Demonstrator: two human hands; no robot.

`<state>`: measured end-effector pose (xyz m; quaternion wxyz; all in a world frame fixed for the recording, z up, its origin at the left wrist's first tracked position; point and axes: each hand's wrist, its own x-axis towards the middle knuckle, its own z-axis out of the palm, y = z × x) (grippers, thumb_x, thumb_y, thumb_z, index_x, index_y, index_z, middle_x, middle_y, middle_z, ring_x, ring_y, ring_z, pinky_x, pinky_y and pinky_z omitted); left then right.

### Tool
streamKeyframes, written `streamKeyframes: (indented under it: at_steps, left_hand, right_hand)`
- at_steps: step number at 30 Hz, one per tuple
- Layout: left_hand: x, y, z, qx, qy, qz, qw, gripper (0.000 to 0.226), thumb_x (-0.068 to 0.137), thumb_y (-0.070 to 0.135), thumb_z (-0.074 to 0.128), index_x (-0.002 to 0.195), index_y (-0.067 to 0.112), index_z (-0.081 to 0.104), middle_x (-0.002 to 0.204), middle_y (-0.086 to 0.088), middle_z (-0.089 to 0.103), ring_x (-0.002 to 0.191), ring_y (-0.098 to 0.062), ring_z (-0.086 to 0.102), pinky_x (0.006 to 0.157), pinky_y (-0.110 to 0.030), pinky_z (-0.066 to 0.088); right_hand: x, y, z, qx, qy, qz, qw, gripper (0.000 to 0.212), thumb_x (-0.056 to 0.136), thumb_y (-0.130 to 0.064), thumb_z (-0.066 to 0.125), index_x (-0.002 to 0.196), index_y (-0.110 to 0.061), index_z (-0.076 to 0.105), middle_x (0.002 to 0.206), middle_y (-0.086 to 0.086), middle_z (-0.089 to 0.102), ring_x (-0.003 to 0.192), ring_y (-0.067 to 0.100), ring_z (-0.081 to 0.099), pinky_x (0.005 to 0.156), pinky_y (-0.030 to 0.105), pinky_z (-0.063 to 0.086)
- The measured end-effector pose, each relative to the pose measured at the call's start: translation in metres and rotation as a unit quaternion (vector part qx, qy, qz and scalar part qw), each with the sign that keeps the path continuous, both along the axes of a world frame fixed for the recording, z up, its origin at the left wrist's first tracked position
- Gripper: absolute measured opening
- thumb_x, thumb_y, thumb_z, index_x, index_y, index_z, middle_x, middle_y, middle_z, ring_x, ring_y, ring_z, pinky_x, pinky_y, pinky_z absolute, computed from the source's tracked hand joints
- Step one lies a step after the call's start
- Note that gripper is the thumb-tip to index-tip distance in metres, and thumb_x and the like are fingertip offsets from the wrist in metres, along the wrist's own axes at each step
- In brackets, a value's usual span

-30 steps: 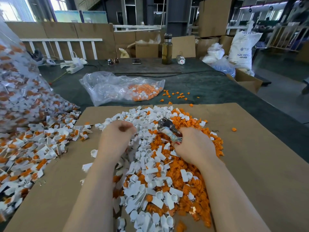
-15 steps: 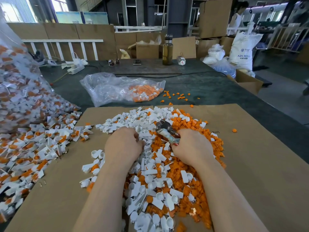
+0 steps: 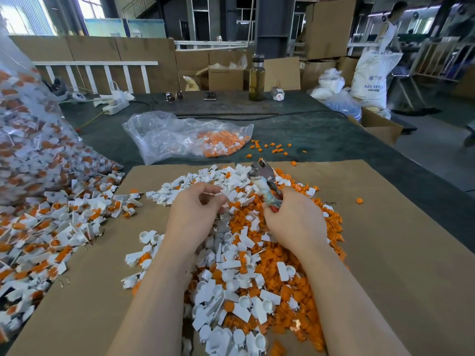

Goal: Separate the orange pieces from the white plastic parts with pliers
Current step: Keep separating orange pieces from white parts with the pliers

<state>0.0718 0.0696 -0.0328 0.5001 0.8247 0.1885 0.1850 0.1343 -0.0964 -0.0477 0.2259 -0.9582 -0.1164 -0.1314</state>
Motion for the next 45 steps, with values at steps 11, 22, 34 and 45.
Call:
streamKeyframes:
  at_steps: [11,22,34,45]
  left_hand:
    - [-0.004,-0.002,0.006,-0.300,-0.054,-0.079,0.949,0.013,0.083,0.011,0.077,0.095,0.015,0.076,0.094,-0.002,0.077,0.084,-0.014,0.073,0.075,-0.023,0.057]
    - [0.000,-0.012,0.005,-0.274,-0.064,-0.079,0.956,0.029,0.082,-0.007,0.071,0.106,0.009,0.071,0.097,-0.003,0.078,0.091,-0.020,0.074,0.080,-0.030,0.057]
    - [0.000,-0.019,0.007,-0.314,-0.062,-0.018,0.947,0.028,0.079,0.004,0.080,0.104,0.002,0.068,0.077,-0.007,0.076,0.069,-0.016,0.075,0.060,-0.019,0.057]
    - [-0.002,-0.028,0.010,-0.343,-0.075,-0.057,0.935,0.016,0.079,-0.003,0.077,0.093,-0.003,0.069,0.078,-0.018,0.075,0.067,-0.019,0.073,0.058,-0.022,0.057]
  right_hand:
    - [-0.003,0.000,0.007,0.133,0.030,0.055,0.989,0.019,0.090,-0.032,0.058,0.076,-0.026,0.047,0.069,-0.009,0.053,0.058,0.009,0.050,0.047,0.020,0.030]
    - [-0.005,0.003,0.009,0.245,0.039,0.131,0.960,0.014,0.091,-0.025,0.061,0.080,-0.030,0.054,0.069,-0.011,0.058,0.067,-0.002,0.056,0.048,0.012,0.040]
    - [-0.013,0.009,0.010,0.280,0.000,0.150,0.948,0.007,0.092,-0.034,0.062,0.094,-0.032,0.056,0.079,-0.020,0.059,0.078,-0.006,0.058,0.059,0.008,0.039]
    - [-0.018,0.015,0.010,0.287,-0.048,0.138,0.947,0.012,0.091,-0.027,0.065,0.099,-0.024,0.058,0.087,-0.014,0.062,0.081,0.004,0.061,0.070,0.025,0.052]
